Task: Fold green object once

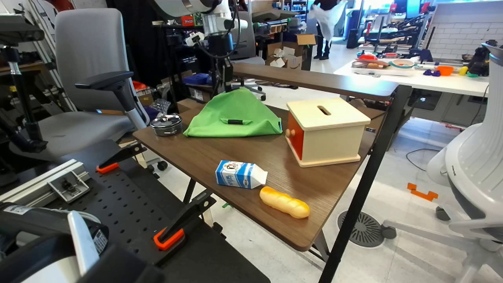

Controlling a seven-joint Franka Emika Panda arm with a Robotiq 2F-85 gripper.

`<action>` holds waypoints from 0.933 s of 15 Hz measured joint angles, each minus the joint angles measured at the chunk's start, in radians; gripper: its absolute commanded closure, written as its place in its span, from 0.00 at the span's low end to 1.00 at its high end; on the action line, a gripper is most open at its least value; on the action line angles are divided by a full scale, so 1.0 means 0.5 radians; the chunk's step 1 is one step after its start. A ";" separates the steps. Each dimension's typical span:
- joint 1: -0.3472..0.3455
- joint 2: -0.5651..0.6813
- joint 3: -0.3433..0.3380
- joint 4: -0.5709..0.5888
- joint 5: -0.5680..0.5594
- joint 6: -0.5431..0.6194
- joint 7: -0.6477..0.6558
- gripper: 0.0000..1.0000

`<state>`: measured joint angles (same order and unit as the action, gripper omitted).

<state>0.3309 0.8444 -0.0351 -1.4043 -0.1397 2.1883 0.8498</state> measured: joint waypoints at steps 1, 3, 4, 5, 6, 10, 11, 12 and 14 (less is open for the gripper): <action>-0.001 -0.072 -0.006 -0.094 -0.002 0.043 -0.001 0.99; -0.001 -0.213 -0.018 -0.290 -0.023 0.137 -0.001 0.99; -0.001 -0.282 -0.023 -0.393 -0.040 0.184 -0.001 0.99; -0.001 -0.351 -0.028 -0.501 -0.067 0.229 0.001 0.99; -0.001 -0.412 -0.033 -0.604 -0.089 0.268 0.001 0.99; 0.000 -0.621 -0.037 -1.052 -0.180 0.427 0.017 0.99; 0.000 -0.661 -0.036 -1.159 -0.192 0.464 0.018 0.99; 0.000 -0.694 -0.036 -1.254 -0.202 0.493 0.018 0.99; 0.000 -0.745 -0.036 -1.423 -0.218 0.534 0.018 0.99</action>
<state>0.3309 0.4720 -0.0532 -2.1160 -0.2488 2.4554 0.8587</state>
